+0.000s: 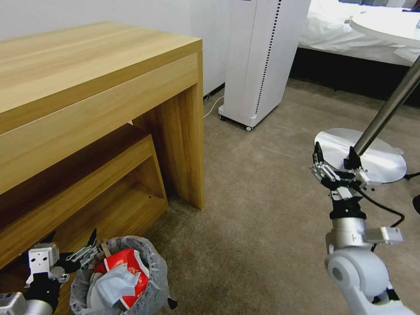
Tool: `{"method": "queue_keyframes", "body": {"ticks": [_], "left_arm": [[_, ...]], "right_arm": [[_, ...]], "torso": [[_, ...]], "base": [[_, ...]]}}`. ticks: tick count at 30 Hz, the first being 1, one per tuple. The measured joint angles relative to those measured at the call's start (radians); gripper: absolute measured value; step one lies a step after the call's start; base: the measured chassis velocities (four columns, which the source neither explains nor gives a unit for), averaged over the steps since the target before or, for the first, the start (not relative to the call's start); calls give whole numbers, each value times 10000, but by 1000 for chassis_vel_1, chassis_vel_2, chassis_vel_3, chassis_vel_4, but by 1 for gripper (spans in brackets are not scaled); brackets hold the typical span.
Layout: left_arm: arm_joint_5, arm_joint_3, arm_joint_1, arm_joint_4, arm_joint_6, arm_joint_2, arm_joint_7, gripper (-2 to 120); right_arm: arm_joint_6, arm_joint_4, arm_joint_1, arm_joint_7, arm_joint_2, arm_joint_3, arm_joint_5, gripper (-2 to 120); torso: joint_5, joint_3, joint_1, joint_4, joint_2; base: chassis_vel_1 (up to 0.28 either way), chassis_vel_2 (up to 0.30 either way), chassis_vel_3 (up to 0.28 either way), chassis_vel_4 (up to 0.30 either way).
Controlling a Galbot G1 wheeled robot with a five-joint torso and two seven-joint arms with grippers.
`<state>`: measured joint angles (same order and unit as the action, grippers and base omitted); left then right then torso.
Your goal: Pick up the trash bin and place the garbage on the floor into it.
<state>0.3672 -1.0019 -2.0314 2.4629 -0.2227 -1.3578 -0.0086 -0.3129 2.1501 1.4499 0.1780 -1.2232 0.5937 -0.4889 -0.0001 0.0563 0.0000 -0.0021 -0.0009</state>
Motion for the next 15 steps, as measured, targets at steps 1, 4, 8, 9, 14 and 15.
{"method": "queue_keyframes", "body": {"ticks": [1, 4, 8, 9, 14, 15], "left_arm": [[-2, -11, -32, 46, 24, 39, -16, 100], [13, -95, 53, -128, 228, 270, -20, 100], [33, -62, 73, -284, 309, 453, 36, 100], [39, -31, 106, -351, 324, 505, 48, 100], [149, -36, 109, -463, 368, 692, 89, 100], [149, -36, 109, -463, 368, 692, 89, 100]], "right_arm": [[0, -3, 50, 17, -145, 40, 52, 100], [2, -2, 288, 97, -583, 239, 266, 100], [64, -116, 464, 283, -810, 322, 768, 100], [107, -182, 564, 380, -855, 338, 1001, 100], [238, -216, 859, 547, -823, 303, 1290, 100], [238, -216, 859, 547, -823, 303, 1290, 100]], "torso": [[0, 0, 0, 1, 0], [-2, 1, 0, 0, 0], [0, 1, 0, 1, 0], [1, 1, 0, 1, 0], [0, 1, 0, 0, 0], [0, 1, 0, 0, 0]], "base": [[0, 0, 0, 0], [0, 0, 0, 0], [0, 0, 0, 0], [0, 0, 0, 0], [0, 0, 0, 0], [0, 0, 0, 0]]}}
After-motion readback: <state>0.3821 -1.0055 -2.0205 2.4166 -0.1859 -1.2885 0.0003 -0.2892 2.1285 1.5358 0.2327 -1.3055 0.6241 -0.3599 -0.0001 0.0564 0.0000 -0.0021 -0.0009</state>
